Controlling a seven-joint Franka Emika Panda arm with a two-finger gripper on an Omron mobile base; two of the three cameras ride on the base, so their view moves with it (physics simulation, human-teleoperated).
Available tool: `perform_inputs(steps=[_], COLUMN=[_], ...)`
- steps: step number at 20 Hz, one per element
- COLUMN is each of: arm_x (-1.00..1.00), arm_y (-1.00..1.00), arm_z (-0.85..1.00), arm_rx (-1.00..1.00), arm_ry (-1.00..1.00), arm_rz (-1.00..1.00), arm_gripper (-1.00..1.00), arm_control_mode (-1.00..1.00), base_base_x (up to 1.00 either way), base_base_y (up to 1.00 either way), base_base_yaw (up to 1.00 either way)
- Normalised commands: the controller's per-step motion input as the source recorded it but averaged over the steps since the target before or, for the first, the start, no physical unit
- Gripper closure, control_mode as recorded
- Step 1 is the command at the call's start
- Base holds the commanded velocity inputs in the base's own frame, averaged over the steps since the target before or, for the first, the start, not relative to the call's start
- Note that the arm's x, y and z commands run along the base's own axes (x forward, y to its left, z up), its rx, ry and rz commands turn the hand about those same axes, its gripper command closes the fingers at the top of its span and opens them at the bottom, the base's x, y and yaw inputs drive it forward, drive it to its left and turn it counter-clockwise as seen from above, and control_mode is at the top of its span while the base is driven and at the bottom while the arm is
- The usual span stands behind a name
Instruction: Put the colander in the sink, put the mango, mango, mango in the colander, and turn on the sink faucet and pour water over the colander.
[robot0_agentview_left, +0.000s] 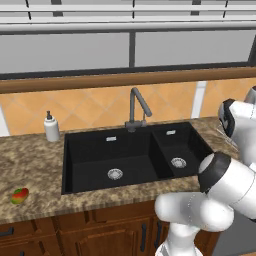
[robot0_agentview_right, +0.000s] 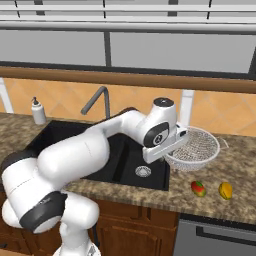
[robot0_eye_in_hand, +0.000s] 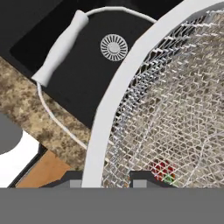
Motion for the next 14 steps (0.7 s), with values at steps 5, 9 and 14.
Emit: perform_inputs(steps=[5,9,14], arm_x=[-0.34,-0.39,-0.46], arm_y=[0.65,0.78,0.71], arm_z=[0.27,0.11,0.01], arm_rx=[-0.05,-0.13,-0.03], arm_ry=[0.00,-0.02,0.00], arm_rz=[0.18,0.22,0.18], arm_gripper=[1.00,1.00,1.00], arm_control_mode=[-1.00,-1.00,-1.00], base_base_x=[0.00,0.00,0.00], base_base_y=[0.00,0.00,0.00], base_base_yaw=[0.00,0.00,0.00])
